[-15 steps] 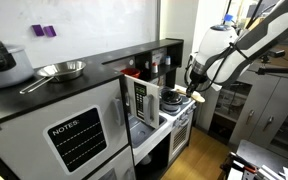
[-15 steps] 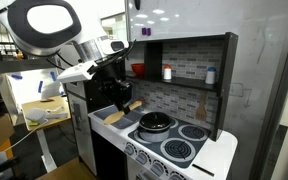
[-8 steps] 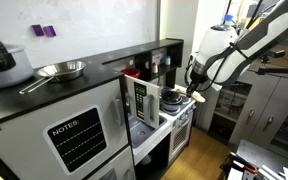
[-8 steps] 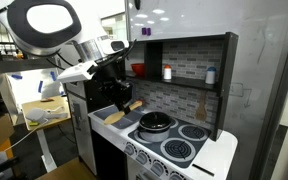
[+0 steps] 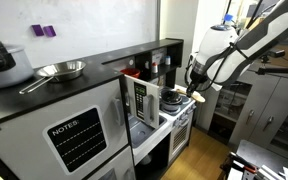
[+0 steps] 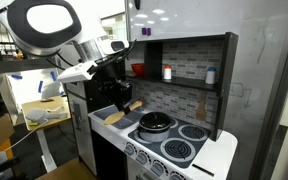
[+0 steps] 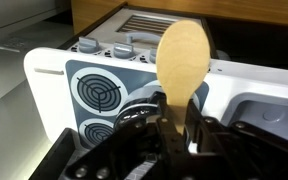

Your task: Remove the wooden spoon from the sink and put it on the stove

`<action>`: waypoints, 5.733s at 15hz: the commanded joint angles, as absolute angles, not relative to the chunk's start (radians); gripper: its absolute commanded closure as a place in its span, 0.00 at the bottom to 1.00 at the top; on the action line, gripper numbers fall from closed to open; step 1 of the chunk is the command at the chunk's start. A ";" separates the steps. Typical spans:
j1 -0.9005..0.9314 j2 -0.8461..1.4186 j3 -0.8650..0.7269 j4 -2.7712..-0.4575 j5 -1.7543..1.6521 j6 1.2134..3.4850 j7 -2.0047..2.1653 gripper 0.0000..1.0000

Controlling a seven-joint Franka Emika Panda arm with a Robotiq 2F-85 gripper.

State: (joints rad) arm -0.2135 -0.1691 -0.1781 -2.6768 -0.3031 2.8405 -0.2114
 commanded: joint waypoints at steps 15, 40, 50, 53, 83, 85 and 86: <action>-0.222 0.068 -0.274 -2.418 -0.042 2.847 -0.481 0.95; -0.505 0.450 -0.048 -2.108 0.196 2.829 -0.661 0.95; -0.545 0.506 0.007 -2.078 0.188 2.834 -0.650 0.95; -0.545 0.513 0.011 -2.076 0.187 2.833 -0.644 0.95; -0.430 0.004 -0.143 -2.407 0.153 2.679 -0.588 0.00; -0.396 -0.086 -0.181 -2.464 0.116 2.627 -0.560 0.00; -0.381 -0.132 -0.197 -2.492 0.086 2.602 -0.536 0.00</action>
State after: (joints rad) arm -0.4340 -0.0180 -0.1413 -2.4156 0.1498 2.6603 -0.5919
